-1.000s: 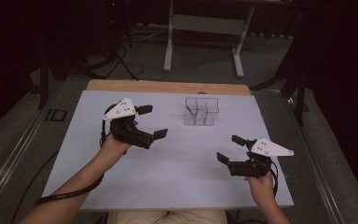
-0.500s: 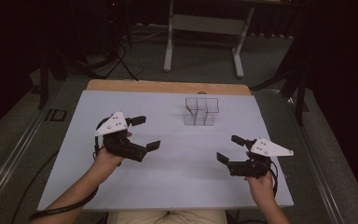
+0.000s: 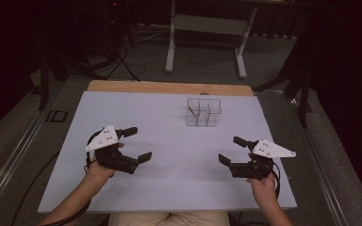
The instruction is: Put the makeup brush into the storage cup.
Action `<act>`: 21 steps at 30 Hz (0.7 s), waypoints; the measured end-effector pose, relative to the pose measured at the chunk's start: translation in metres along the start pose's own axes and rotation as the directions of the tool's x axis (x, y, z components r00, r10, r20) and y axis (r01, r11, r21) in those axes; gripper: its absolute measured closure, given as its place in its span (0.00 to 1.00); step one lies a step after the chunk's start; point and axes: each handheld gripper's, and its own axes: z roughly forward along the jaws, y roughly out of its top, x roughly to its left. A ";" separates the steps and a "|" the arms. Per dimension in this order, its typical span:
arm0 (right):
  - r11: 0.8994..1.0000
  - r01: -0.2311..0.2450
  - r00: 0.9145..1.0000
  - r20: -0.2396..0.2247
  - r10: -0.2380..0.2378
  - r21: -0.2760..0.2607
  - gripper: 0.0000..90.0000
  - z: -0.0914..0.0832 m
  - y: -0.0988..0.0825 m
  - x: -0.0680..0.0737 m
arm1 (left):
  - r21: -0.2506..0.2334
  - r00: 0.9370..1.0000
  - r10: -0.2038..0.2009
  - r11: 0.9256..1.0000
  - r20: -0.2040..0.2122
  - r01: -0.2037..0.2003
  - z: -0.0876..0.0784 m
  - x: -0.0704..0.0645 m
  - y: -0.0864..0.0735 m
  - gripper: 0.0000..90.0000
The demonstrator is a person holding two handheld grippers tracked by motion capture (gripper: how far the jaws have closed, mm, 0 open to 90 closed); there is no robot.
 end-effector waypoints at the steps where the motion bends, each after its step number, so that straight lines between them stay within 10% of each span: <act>1: 1.000 0.001 1.000 0.001 -0.001 0.001 0.15 0.000 0.000 0.000 | 0.006 1.000 -0.003 1.000 0.001 0.003 -0.001 0.000 -0.002 0.02; 21: 1.000 0.000 1.000 -0.002 0.000 0.004 0.15 0.001 -0.001 0.000 | 0.045 0.997 0.012 0.999 -0.078 -0.009 -0.023 -0.004 -0.048 0.02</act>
